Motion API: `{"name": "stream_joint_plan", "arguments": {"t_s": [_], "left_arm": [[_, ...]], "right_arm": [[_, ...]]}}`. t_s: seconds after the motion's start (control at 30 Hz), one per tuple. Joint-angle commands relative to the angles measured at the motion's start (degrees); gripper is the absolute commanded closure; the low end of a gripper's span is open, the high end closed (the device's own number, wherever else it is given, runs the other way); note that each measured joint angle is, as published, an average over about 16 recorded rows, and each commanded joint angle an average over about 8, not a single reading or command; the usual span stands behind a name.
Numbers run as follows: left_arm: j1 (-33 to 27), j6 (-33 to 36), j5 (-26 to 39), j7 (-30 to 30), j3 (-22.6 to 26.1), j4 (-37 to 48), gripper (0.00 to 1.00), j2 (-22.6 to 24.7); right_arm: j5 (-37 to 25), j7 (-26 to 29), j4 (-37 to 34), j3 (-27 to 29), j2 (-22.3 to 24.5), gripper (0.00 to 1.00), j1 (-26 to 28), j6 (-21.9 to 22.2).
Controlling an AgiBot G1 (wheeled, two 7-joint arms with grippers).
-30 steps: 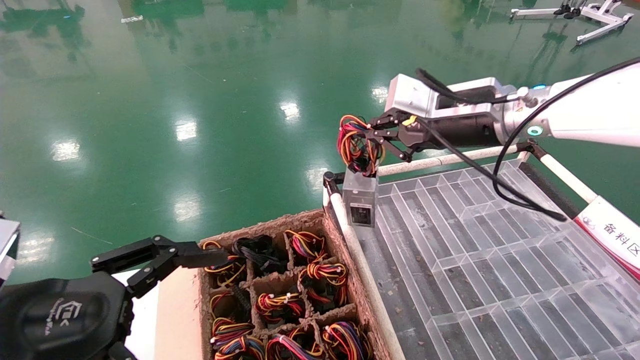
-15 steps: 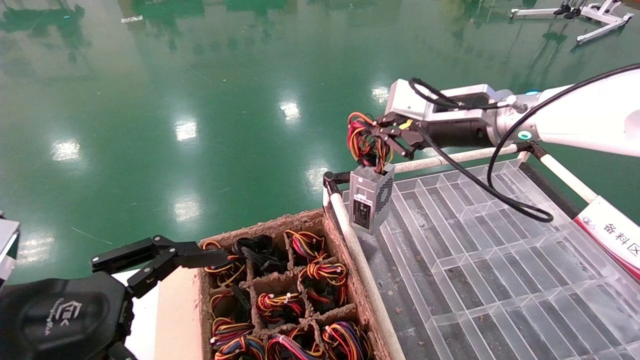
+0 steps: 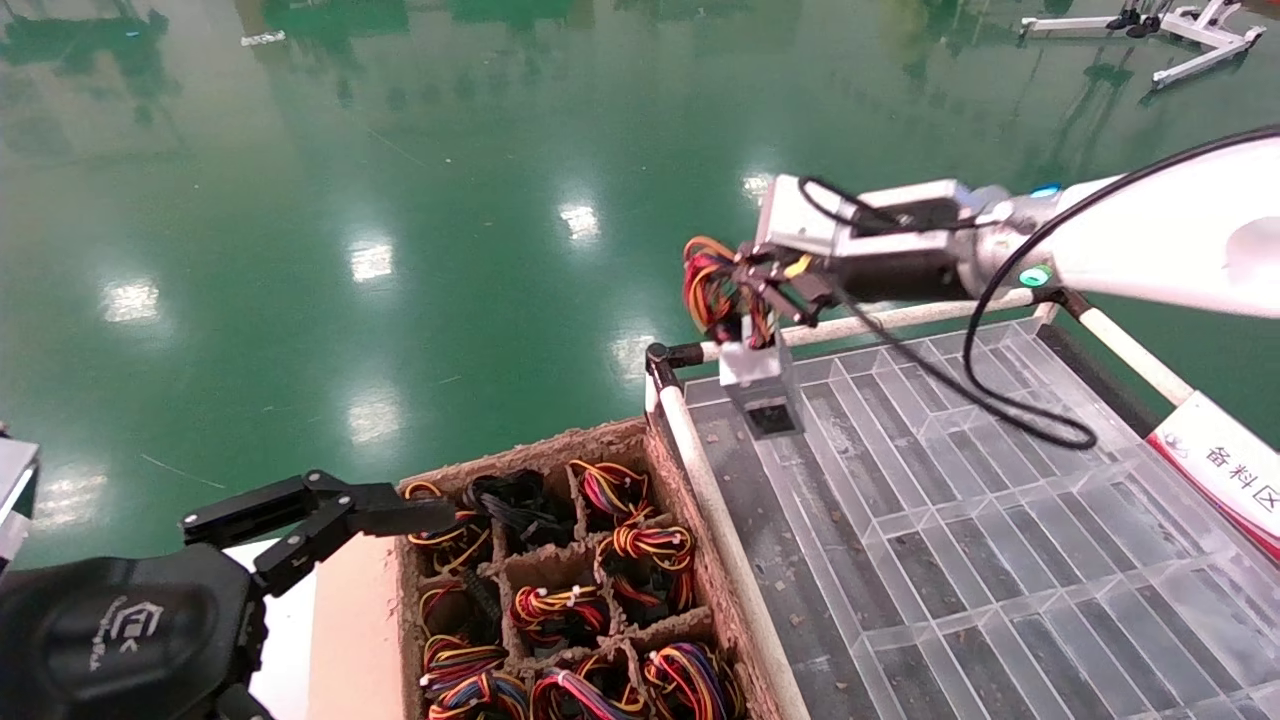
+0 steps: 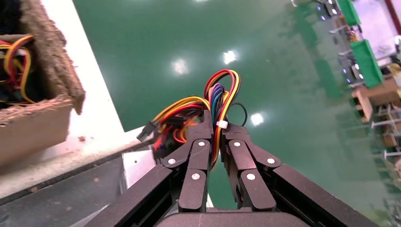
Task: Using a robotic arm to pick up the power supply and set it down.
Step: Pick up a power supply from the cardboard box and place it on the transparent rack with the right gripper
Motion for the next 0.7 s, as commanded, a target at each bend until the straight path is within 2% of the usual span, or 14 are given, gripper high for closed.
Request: {"name": "stream_joint_plan", "arguments": {"t_s": [0.03,0.2,0.37,0.7], "left_arm": [[0.0,0.0,0.0,0.0,0.0,0.0,0.00,0.0],[0.0,0.0,0.0,0.0,0.0,0.0,0.00,0.0],[0.0,0.0,0.0,0.0,0.0,0.0,0.00,0.0],[0.0,0.0,0.0,0.0,0.0,0.0,0.00,0.0]], "right_arm": [[-0.2,-0.5,-0.2,-0.2,-0.6,1.00,-0.3,-0.3],[-0.2,-1.4,-0.6,-0.2,-2.2,1.00,-1.0,1.0],[0.3,-1.4,-1.4,0.2,-3.5,1.00,-2.0,4.4],[2.7,-1.5,-1.7,1.9,-4.7,1.00,-6.1,18.6]]}}
